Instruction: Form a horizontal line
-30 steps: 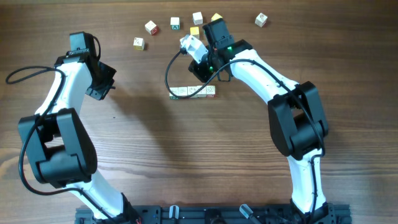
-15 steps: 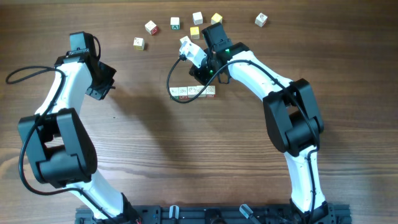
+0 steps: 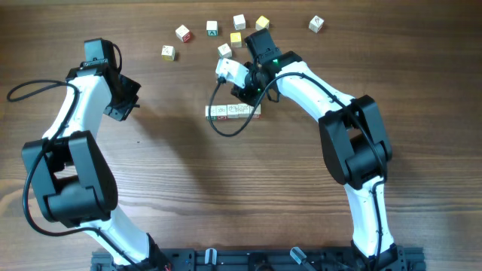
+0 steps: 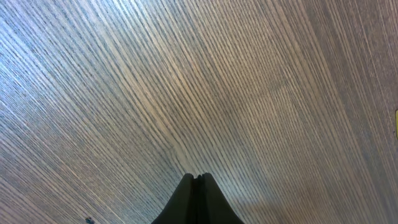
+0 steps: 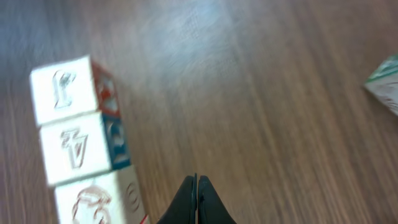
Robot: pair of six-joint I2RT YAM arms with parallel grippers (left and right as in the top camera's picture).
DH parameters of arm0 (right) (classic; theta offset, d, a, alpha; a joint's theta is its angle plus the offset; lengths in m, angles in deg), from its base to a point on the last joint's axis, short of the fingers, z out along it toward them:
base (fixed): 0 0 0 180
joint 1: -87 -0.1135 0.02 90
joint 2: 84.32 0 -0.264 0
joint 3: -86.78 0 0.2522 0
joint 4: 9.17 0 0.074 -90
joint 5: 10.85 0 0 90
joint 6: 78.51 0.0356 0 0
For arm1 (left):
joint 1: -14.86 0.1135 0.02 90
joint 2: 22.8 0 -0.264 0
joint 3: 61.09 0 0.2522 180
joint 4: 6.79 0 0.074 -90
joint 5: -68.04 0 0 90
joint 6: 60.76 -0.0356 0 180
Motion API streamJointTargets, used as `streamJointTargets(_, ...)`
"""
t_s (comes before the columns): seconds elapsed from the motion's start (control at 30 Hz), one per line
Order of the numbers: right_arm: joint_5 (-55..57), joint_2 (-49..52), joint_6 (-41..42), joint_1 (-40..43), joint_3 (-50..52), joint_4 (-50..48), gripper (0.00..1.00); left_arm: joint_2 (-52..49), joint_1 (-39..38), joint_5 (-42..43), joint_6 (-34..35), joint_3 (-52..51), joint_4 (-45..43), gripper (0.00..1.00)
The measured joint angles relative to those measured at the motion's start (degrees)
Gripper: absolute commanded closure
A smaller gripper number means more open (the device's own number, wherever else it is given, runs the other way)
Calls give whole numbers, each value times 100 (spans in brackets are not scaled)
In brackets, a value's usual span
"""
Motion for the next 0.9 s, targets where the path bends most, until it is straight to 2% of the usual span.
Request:
streamJointTargets(0.3,61,0,-448,0,0,98,96,0,0,2,0,0,0,96)
streamJointTargets(0.9,39,0,-483,0,0,313,96,0,0,2,0,0,-2,96)
